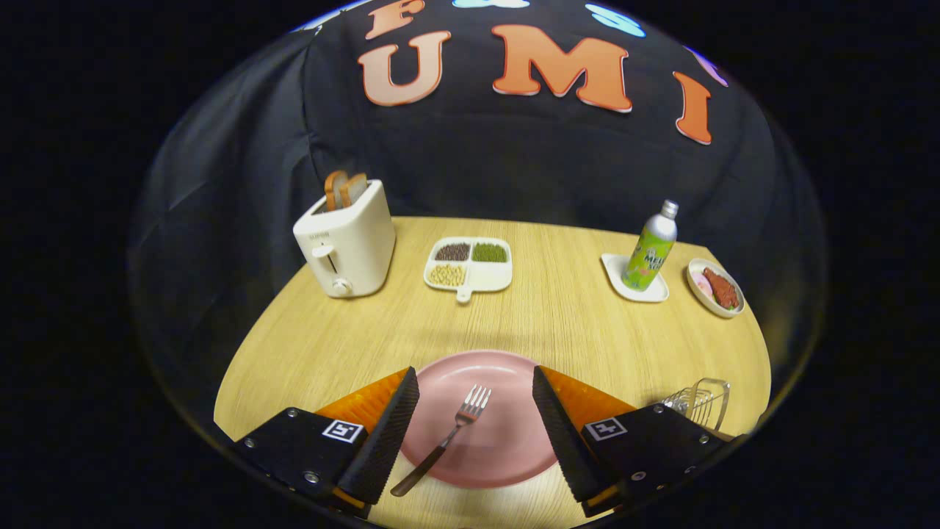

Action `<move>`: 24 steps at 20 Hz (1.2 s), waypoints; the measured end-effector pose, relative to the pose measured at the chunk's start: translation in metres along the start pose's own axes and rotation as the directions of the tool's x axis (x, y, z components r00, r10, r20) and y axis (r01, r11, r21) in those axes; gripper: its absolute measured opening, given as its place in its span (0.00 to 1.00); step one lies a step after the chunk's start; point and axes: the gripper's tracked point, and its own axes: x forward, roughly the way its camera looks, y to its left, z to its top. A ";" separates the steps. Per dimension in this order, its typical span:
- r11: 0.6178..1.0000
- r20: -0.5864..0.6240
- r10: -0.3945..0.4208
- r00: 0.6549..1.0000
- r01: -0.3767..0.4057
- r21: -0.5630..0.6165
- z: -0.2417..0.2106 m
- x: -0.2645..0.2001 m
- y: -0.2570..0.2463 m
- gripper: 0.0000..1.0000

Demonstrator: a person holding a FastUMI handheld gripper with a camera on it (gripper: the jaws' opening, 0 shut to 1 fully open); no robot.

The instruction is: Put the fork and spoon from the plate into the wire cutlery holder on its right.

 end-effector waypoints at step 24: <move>1.000 -0.384 -0.009 0.923 0.018 0.020 -0.109 0.021 0.006 0.09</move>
